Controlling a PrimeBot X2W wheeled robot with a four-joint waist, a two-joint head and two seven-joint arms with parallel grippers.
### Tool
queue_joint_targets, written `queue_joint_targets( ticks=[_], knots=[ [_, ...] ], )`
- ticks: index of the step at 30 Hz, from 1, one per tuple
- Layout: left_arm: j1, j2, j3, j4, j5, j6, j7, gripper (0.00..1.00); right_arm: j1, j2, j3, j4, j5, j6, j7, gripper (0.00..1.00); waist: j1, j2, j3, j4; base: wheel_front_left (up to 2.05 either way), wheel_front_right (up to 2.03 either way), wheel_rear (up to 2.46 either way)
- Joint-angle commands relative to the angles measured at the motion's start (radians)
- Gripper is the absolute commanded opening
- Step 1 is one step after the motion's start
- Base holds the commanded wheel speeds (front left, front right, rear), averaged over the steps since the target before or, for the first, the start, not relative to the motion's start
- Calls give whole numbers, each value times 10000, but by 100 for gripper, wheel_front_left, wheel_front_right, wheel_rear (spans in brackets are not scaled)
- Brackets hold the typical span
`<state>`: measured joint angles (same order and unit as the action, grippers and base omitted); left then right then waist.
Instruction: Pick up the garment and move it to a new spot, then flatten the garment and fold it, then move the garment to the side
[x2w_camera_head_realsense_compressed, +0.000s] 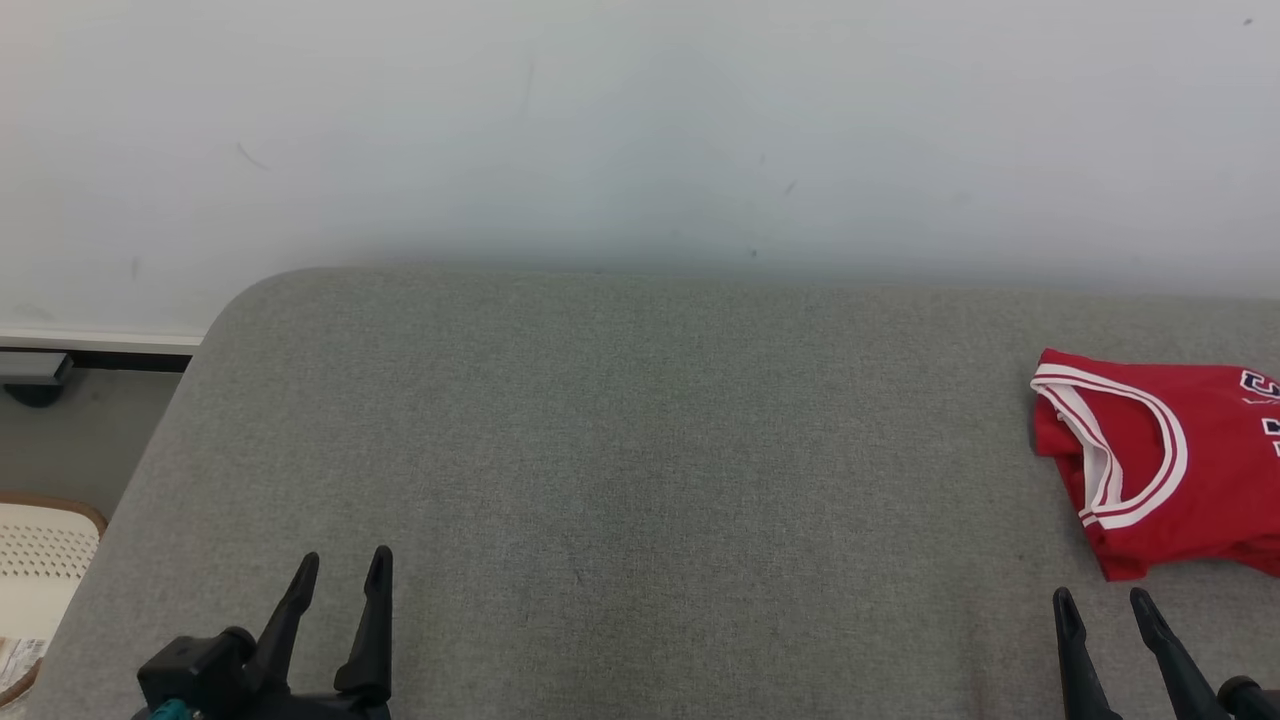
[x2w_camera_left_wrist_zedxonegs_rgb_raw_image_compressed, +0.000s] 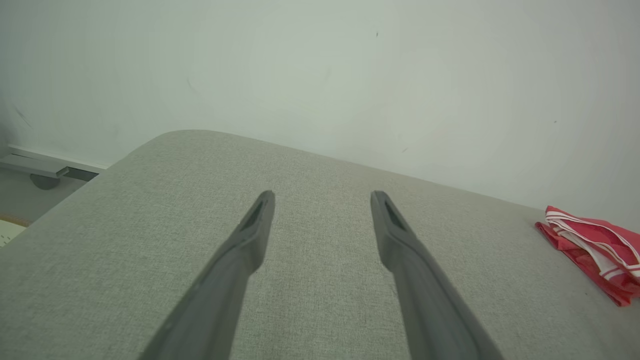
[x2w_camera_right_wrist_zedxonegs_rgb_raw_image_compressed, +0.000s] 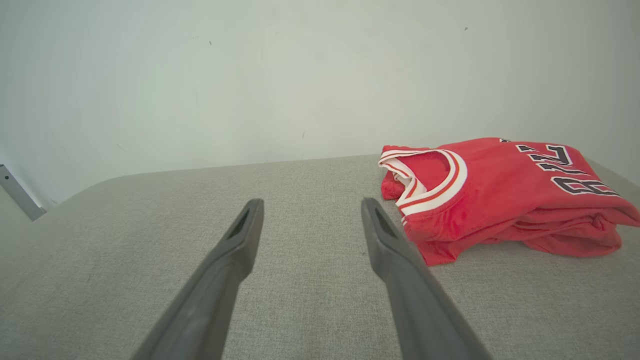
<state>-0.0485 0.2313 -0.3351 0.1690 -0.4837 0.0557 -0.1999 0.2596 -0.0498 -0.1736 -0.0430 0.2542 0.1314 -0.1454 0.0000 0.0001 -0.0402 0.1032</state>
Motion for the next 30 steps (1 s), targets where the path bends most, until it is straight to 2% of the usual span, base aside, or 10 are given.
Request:
queue_joint_targets(
  ticks=[1,3,4,6,30],
  knots=[
    [-75,85,17,-25,-15,42,-29,100,-68,-23,11,-12,3,-11,-32,100,0,-1,9,-4,0,0,0],
    [-79,91,17,-50,-19,52,-49,100,-89,-23,28,-36,-3,-11,-43,100,0,-1,27,-4,0,0,0],
    [9,-7,-2,11,-1,54,-16,0,-9,8,37,37,3,0,1,0,0,-1,25,-5,0,0,0],
    [102,-86,-26,146,-47,45,0,0,-3,51,49,222,50,0,33,0,0,-1,27,-9,0,0,0],
    [-472,-619,818,791,-3366,-512,821,0,-925,50,-202,946,3978,-2,849,0,0,-1,124,-200,0,0,0]
  ],
)
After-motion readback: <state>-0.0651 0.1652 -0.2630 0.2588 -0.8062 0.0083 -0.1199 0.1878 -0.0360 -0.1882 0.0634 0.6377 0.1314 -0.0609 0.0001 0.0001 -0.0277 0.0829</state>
